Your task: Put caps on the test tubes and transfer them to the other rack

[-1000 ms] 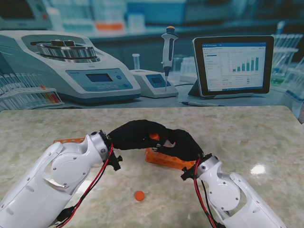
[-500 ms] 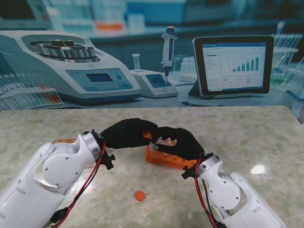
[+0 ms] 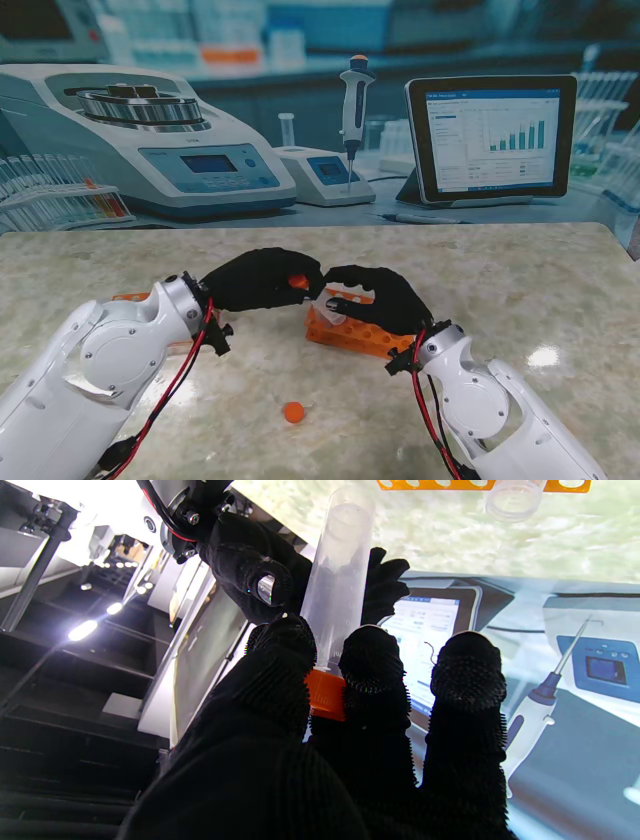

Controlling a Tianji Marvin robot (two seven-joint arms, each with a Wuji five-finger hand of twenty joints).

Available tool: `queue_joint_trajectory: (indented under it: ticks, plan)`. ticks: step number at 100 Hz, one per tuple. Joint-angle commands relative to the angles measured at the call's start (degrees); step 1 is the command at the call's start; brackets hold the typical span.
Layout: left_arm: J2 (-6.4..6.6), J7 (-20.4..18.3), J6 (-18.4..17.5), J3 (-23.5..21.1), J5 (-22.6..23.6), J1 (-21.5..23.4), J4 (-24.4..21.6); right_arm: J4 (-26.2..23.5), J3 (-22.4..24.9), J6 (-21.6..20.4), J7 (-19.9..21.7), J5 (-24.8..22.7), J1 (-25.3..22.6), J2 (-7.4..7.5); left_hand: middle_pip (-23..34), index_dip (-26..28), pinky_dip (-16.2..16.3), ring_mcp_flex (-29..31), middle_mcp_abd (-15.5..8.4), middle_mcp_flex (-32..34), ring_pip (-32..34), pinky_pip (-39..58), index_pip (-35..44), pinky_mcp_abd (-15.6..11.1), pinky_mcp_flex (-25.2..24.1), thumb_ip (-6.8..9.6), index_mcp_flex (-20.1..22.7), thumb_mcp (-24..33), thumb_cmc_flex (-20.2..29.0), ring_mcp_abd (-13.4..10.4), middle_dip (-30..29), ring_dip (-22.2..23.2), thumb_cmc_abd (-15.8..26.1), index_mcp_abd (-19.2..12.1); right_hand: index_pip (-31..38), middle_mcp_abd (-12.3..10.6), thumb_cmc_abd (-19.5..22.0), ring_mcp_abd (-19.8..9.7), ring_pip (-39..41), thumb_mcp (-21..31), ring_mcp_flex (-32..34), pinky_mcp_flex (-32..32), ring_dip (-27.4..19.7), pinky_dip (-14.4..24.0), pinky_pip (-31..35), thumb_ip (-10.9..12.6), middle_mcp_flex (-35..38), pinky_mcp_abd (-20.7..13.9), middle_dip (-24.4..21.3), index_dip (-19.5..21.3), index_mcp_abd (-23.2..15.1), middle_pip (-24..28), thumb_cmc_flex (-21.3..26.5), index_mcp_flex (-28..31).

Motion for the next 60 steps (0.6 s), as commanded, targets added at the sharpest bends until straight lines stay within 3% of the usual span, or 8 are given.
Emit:
queue_joint_trajectory:
  ticks: [1, 60]
  plan:
    - [0.26, -0.4, 0.4, -0.5, 0.3, 0.3, -0.3, 0.0, 0.1, 0.4, -0.1, -0.1, -0.4, -0.09, 23.8, 5.9, 1.7, 1.7, -5.7, 12.4, 1.1, -0.1, 12.9, 0.4, 0.7, 2.65, 5.3, 16.1, 7.6, -5.1, 3.7, -0.5, 10.4, -1.0, -0.7, -0.6, 1.8, -0.4, -1.2, 0.1, -1.2, -1.0, -0.6, -1.1, -1.0, 1.3, -1.6, 1.6, -0.6, -0.5, 0.1, -0.4, -1.7, -2.4]
    - [0.39, -0.9, 1.2, -5.5, 2.4, 2.1, 1.3, 0.2, 0.6, 0.6, -0.3, -0.7, -0.8, -0.04, 24.0, 6.5, 3.1, 1.1, -5.5, 12.1, 1.2, -0.6, 13.4, 1.2, -0.7, 2.5, 5.4, 16.3, 7.6, -4.4, 4.5, 0.5, 10.3, -0.9, 0.1, -0.3, 1.6, -0.4, -0.7, 0.5, -1.0, -0.7, -1.2, -1.8, -0.7, 1.3, -1.0, 1.4, -0.5, -0.3, 0.2, 0.2, -1.0, -1.6]
